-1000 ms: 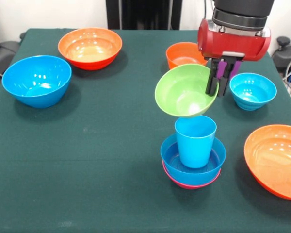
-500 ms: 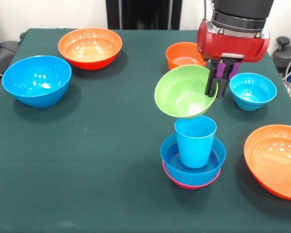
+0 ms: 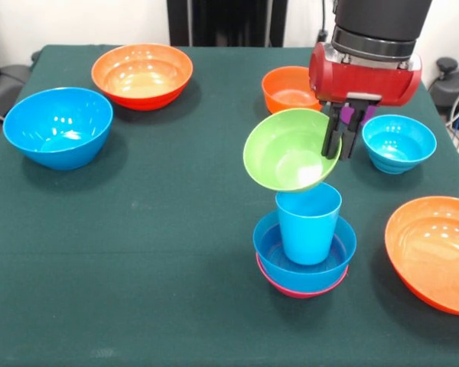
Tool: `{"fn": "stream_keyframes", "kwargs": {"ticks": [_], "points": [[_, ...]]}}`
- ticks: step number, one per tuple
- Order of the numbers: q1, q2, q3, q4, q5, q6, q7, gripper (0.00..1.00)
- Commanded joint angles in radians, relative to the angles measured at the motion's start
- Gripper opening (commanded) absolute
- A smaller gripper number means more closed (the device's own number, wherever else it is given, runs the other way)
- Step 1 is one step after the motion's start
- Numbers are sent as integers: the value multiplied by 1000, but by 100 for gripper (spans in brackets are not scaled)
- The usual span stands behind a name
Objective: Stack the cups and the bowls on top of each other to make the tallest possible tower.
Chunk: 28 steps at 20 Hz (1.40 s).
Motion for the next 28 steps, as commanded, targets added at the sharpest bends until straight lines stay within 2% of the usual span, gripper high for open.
{"fn": "stream_keyframes", "kwargs": {"ticks": [1, 21, 28], "points": [[15, 32, 25, -45, 14, -18, 91, 0], [27, 22, 17, -38, 21, -9, 107, 0], [49, 37, 4, -69, 29, 9, 123, 0]]}}
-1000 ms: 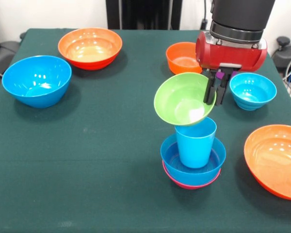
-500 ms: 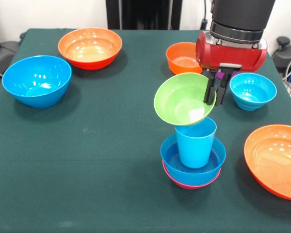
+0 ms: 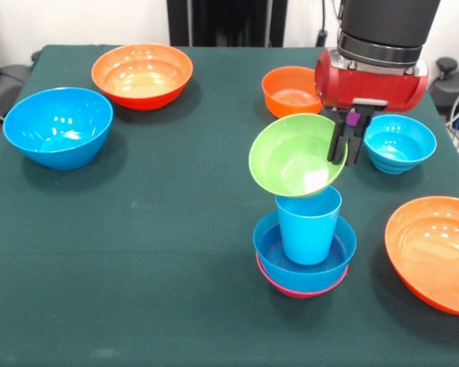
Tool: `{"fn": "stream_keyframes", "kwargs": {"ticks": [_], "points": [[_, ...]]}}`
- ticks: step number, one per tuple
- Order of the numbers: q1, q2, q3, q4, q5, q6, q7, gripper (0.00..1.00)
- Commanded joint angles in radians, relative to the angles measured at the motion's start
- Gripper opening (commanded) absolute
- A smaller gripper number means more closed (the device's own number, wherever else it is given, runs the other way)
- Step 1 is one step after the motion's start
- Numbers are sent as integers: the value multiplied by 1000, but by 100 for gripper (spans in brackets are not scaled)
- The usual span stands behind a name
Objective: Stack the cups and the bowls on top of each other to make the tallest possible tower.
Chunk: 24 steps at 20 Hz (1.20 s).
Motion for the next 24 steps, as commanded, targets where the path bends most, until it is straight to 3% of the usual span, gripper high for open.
{"fn": "stream_keyframes", "kwargs": {"ticks": [1, 14, 24], "points": [[40, 25, 7, -51, 18, 9, 126, 0], [27, 39, 10, -58, 47, -1, 100, 0], [-20, 40, 39, -42, 53, -37, 32, 0]]}}
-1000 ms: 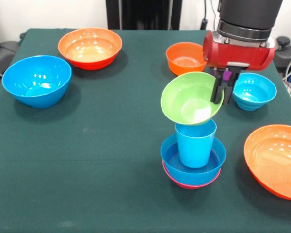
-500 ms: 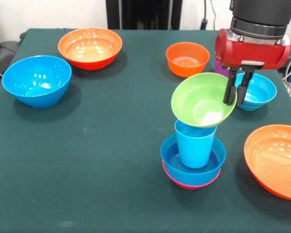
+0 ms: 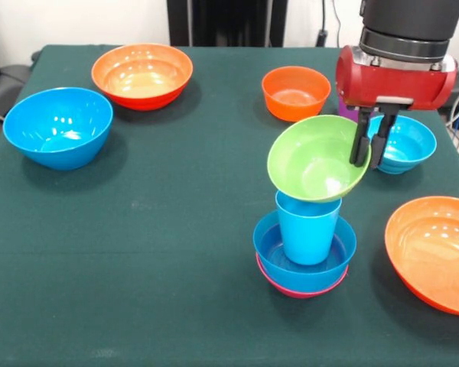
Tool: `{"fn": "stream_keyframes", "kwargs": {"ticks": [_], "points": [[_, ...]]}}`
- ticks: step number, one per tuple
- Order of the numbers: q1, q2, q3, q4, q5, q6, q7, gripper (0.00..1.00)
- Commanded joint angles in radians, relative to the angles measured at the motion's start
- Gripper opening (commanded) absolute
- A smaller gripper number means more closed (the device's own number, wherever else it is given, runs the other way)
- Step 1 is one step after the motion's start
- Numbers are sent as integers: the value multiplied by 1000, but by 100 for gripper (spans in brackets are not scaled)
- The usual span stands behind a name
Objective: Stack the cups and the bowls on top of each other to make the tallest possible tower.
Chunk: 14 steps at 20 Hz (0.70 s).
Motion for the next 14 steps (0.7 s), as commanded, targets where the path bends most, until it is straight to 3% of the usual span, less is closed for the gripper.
{"fn": "stream_keyframes", "kwargs": {"ticks": [1, 14], "points": [[-38, 34, 50, -4, 0, -42, 29, 0], [-33, 44, 49, -28, -5, -30, 38, 0]]}}
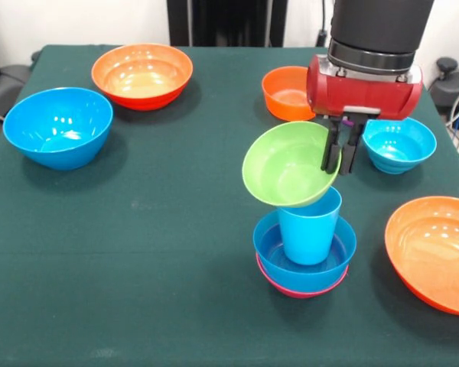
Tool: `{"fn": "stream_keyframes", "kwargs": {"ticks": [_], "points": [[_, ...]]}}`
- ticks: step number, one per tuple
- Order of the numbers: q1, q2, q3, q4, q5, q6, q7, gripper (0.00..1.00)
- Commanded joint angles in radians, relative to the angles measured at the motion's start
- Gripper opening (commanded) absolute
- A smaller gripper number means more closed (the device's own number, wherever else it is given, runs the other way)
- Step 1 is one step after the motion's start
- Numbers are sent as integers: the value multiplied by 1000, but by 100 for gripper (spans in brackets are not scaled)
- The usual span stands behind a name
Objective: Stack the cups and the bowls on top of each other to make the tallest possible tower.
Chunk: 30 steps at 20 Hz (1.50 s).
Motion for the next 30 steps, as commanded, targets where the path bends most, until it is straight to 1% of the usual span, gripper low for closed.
{"fn": "stream_keyframes", "kwargs": {"ticks": [1, 10, 16, 25, 30], "points": [[6, 27, 45, -28, -5, -28, 43, 0], [34, 25, 25, -31, 0, -18, 82, 0], [34, 25, 26, -34, 3, -8, 74, 0], [28, 33, 34, -64, 9, 29, 51, 0], [24, 35, 37, -68, 9, 31, 44, 0]]}}
